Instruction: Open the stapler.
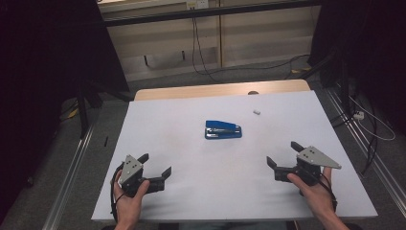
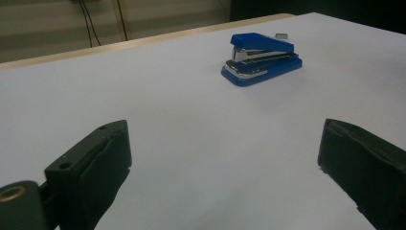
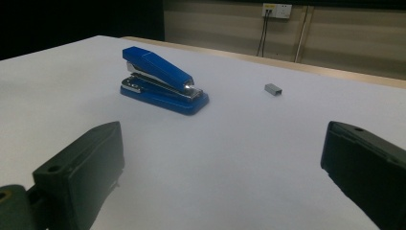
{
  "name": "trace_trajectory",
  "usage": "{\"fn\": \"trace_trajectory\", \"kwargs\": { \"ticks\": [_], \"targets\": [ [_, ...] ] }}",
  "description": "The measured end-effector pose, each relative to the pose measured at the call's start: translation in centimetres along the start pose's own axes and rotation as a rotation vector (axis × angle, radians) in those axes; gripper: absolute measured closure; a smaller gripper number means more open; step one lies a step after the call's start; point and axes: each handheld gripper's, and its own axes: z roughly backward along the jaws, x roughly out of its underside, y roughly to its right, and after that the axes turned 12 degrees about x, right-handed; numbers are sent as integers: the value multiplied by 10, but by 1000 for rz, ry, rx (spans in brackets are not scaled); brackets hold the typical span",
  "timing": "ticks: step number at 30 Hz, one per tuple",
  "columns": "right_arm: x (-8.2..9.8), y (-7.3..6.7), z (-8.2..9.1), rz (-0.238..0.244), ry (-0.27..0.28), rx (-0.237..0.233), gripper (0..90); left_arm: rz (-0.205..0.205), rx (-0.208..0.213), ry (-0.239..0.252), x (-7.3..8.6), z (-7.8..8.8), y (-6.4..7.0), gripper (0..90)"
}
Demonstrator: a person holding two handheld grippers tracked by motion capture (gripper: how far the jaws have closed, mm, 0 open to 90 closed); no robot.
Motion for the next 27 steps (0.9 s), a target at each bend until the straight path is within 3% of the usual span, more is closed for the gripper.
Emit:
{"fn": "trace_trajectory", "kwargs": {
  "ticks": [6,8,9,14,17,22,23,27],
  "targets": [
    [-3,-6,-5,10,6,-29,28,11,0,-2,0,1,-1,47],
    [-3,-7,-7,3,4,-39,38,6,5,-2,0,0,-1,52],
    [-4,-10,-9,-27,-3,-68,42,-6,3,-19,-1,-3,0,57],
    [-6,-15,-14,-36,-4,-87,52,-20,17,-34,-1,-6,2,69],
    [-7,-17,-17,-14,-9,-78,63,-21,49,-39,-2,-9,3,69],
    [-11,-24,-22,18,-5,-91,51,-32,47,-40,-2,-11,5,65],
    [-12,-28,-25,43,0,-98,45,-30,55,-40,-2,-13,6,62],
    [-13,-36,-32,47,0,-142,31,-30,91,-51,-2,-17,6,59]
  ]
}}
